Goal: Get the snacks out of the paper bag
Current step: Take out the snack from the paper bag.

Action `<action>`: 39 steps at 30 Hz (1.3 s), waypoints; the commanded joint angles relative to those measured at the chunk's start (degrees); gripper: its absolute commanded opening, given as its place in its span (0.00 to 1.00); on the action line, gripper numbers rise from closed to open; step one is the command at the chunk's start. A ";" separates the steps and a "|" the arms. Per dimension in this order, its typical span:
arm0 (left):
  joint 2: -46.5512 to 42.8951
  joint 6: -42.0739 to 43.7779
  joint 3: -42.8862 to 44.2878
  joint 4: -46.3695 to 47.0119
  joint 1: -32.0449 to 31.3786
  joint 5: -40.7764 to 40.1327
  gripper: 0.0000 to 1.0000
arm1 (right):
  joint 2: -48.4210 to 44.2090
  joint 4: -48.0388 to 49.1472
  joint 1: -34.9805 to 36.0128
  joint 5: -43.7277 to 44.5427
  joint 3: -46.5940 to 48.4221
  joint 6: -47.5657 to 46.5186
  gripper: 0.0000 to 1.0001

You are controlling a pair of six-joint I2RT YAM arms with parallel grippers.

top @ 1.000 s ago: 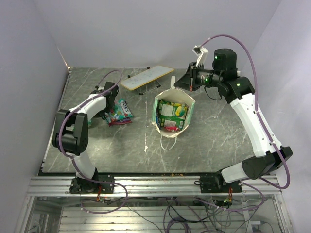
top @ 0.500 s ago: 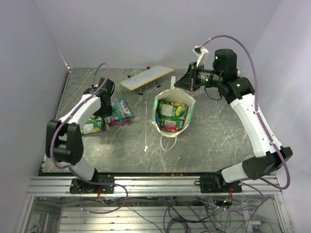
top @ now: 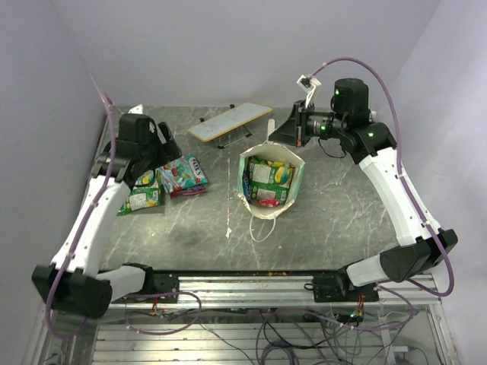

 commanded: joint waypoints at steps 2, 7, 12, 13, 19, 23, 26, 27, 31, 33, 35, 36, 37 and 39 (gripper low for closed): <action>-5.28 -4.76 -1.77 11.99 -4.32 12.70 0.90 | -3.04 3.89 4.71 -6.80 -4.54 -4.33 0.00; -8.47 -2.44 -4.17 13.80 -15.61 10.14 0.89 | -5.61 8.50 9.94 -7.04 -12.08 -0.85 0.00; -16.29 -5.48 -10.52 16.88 -29.13 2.62 0.87 | -8.95 12.42 14.56 -4.02 -17.70 3.07 0.00; -17.74 -6.49 -11.69 17.37 -31.95 1.11 0.87 | -9.55 13.14 14.69 -4.19 -18.38 3.86 0.00; -21.25 -9.16 -15.30 17.57 -46.62 -7.58 0.86 | -14.93 19.10 16.12 -3.61 -22.89 7.21 0.00; -22.08 -10.47 -16.12 16.79 -61.21 -20.38 0.83 | -17.24 18.69 16.06 4.45 -24.46 8.19 0.00; -19.20 -10.21 -15.69 15.12 -73.15 -30.94 0.82 | -17.95 19.47 16.06 7.90 -25.09 10.75 0.00; -17.46 -9.81 -15.28 14.93 -76.69 -34.48 0.82 | -18.28 20.33 16.05 8.03 -25.64 11.65 0.00; -6.73 -3.04 -11.54 17.17 -86.88 -43.61 0.77 | -19.63 22.24 16.05 9.09 -27.29 13.65 0.00; -2.10 1.09 -9.91 18.16 -88.13 -46.72 0.72 | -19.66 21.60 16.10 9.37 -26.63 13.32 0.00; 0.34 6.03 -10.21 21.55 -88.12 -48.60 0.57 | -19.60 20.65 16.12 9.27 -25.55 12.99 0.00; 0.91 9.02 -10.55 23.19 -87.31 -48.74 0.52 | -19.55 19.97 16.13 9.27 -24.98 12.65 0.00; 1.15 10.48 -10.94 24.62 -85.53 -47.02 0.50 | -19.55 19.44 16.10 9.29 -24.55 12.45 0.00; 1.00 12.24 -12.50 27.20 -81.35 -42.51 0.50 | -19.60 18.69 16.08 9.36 -24.03 12.02 0.00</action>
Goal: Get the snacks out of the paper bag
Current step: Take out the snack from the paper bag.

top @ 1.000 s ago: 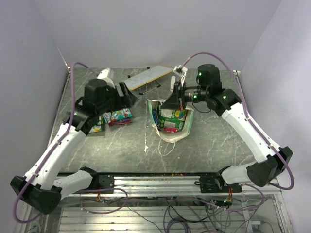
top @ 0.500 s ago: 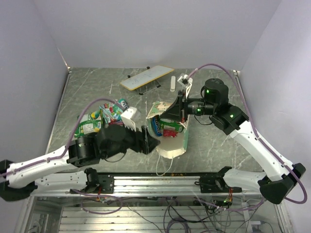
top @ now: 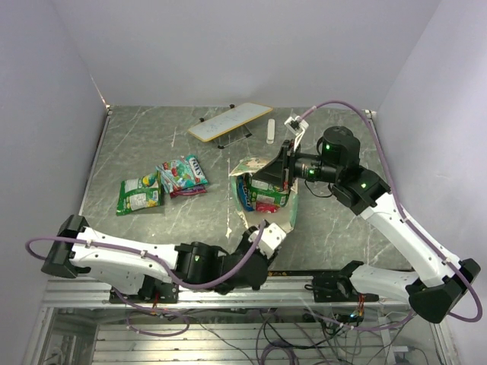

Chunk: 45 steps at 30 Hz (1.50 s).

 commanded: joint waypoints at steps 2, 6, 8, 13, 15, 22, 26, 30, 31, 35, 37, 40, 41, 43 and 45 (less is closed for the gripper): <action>-2.00 10.05 -2.21 10.24 8.60 1.64 0.51 | -1.53 -0.58 0.25 1.16 2.78 -0.20 0.00; -0.63 12.14 -3.68 13.62 12.65 5.18 0.51 | -2.44 -0.80 0.32 3.26 3.03 0.46 0.00; 1.69 13.27 -3.69 16.13 13.38 7.13 0.50 | -2.74 -0.16 0.29 4.59 3.07 1.47 0.00; 6.99 8.40 -6.02 23.04 17.08 7.42 0.50 | -2.13 0.61 0.24 5.34 4.12 2.95 0.00; 8.26 6.04 -7.09 25.39 19.43 6.71 0.47 | -1.81 -0.54 0.25 5.90 5.11 2.81 0.00; 15.44 3.35 -6.98 30.59 25.31 5.34 0.42 | -1.95 -2.21 0.32 8.23 6.58 2.82 0.00; 18.90 3.16 -7.29 35.79 27.75 5.01 0.44 | -1.61 -3.14 0.28 8.97 7.35 3.21 0.00; 22.02 3.70 -6.46 40.07 29.83 5.33 0.49 | -1.35 -4.10 0.25 10.57 8.94 3.75 0.00; 22.58 4.21 -6.24 41.71 30.22 5.80 0.51 | -1.23 -4.61 0.31 11.25 9.48 3.80 0.00; 24.24 4.60 -5.05 45.42 30.81 6.81 0.59 | -0.37 -7.58 0.24 14.19 11.75 2.94 0.00; 25.02 2.92 -4.09 44.18 31.09 5.76 0.62 | 0.07 -7.88 0.21 14.29 12.22 2.72 0.00; 25.69 0.95 -5.22 47.15 31.51 3.53 0.68 | 0.42 -7.68 0.21 13.69 12.50 3.06 0.00; 25.92 1.25 -5.85 49.15 31.89 3.66 0.69 | 0.50 -7.60 0.21 13.51 12.59 3.27 0.00; 27.32 0.10 -4.66 47.52 32.47 1.32 0.75 | 0.80 -7.63 0.16 13.00 12.84 3.56 0.00; 28.66 -0.04 -3.19 45.87 32.92 -0.62 0.79 | 1.37 -7.90 0.20 12.64 13.25 3.72 0.00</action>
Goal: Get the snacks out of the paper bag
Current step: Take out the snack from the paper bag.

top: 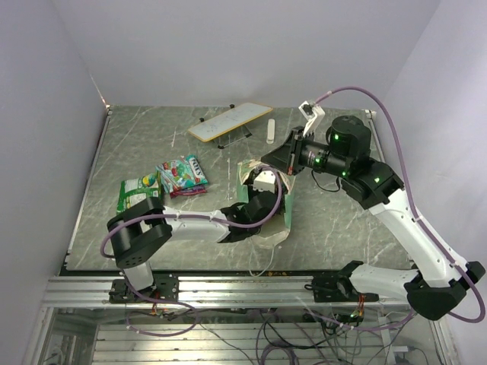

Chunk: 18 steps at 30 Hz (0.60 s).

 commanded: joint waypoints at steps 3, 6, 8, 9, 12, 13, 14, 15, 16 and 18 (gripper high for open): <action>4.60 -1.73 4.05 1.85 2.23 -6.40 0.84 | 0.76 1.54 0.22 -1.26 3.42 0.70 0.00; 7.29 -2.15 6.40 -0.70 3.00 -8.64 0.87 | 1.30 0.97 0.21 -1.55 4.09 0.67 0.00; 8.71 -1.22 6.92 0.32 3.35 -8.69 0.89 | 1.43 0.41 0.19 -1.52 4.67 0.26 0.00; 9.56 -0.66 7.56 0.21 3.47 -8.83 0.90 | 1.45 0.08 0.19 -1.32 4.86 0.05 0.00; 12.25 -1.71 9.60 -2.83 3.92 -8.99 0.92 | 1.42 -0.52 0.19 -0.62 5.27 -0.46 0.00; 12.84 -2.15 9.75 -3.14 4.06 -9.02 0.93 | 1.37 -0.53 0.21 -0.47 5.39 -0.50 0.00; 13.36 -2.84 9.87 -3.60 4.24 -8.91 0.92 | 1.33 -0.45 0.19 -0.30 5.43 -0.64 0.00; 13.87 -3.29 10.06 -4.20 4.55 -8.44 0.90 | 1.41 -0.52 0.18 -0.14 5.56 -0.74 0.00; 14.25 -3.20 10.17 -4.40 4.77 -7.92 0.88 | 1.41 -0.60 0.24 0.04 5.74 -0.79 0.00; 14.72 -1.58 10.34 -4.03 5.14 -6.77 0.82 | 1.46 -1.08 0.19 0.51 6.10 -1.03 0.00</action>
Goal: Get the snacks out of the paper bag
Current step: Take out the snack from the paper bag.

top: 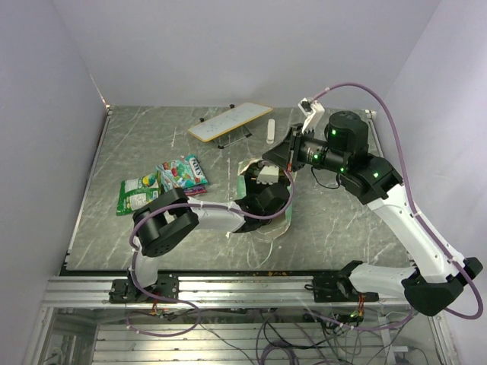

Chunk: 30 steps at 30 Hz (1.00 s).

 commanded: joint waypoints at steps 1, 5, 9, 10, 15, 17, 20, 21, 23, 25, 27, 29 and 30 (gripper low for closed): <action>2.59 1.09 1.39 -2.59 1.63 1.66 0.77 | -0.74 1.47 0.56 -1.00 3.31 -0.07 0.00; 2.52 3.01 1.88 -1.85 1.81 2.93 0.50 | -1.29 1.82 0.53 -0.19 2.38 0.00 0.00; 0.19 3.45 1.36 -1.21 1.85 4.95 0.41 | -1.47 1.81 0.53 0.82 1.76 -0.41 0.00; -0.61 3.50 1.04 -1.04 1.79 5.44 0.37 | -1.40 1.80 0.51 0.97 1.81 -0.65 0.00; -4.74 4.13 -0.42 -1.63 1.85 7.58 0.21 | -1.24 1.54 0.50 2.10 2.09 -2.11 0.00; -6.94 4.34 -0.84 -2.49 1.83 8.70 0.17 | -1.26 1.43 0.51 2.44 2.05 -2.68 0.00; -10.34 4.23 -2.14 -4.61 1.78 10.30 0.14 | -1.30 0.88 0.49 3.21 1.78 -3.91 0.00; -11.80 3.84 -2.79 -5.31 1.79 10.83 0.13 | -1.33 0.74 0.43 3.76 1.72 -4.39 0.00; -14.52 4.05 -4.21 -5.57 1.78 13.21 0.12 | -1.61 0.78 0.43 4.56 1.52 -4.94 0.00; -17.00 5.83 -5.59 -5.27 1.78 17.86 0.08 | -1.72 1.13 0.44 5.43 1.50 -5.05 0.00; -19.85 6.91 -6.71 -5.97 1.76 21.53 0.07 | -1.90 2.02 0.44 5.63 1.54 -4.95 0.00; -22.21 7.71 -7.53 -7.75 1.77 24.10 0.07 | -1.91 2.64 0.46 5.94 1.43 -4.90 0.00; -23.54 7.56 -7.66 -8.98 1.78 25.37 0.07 | -1.94 2.83 0.43 6.35 1.29 -4.94 0.00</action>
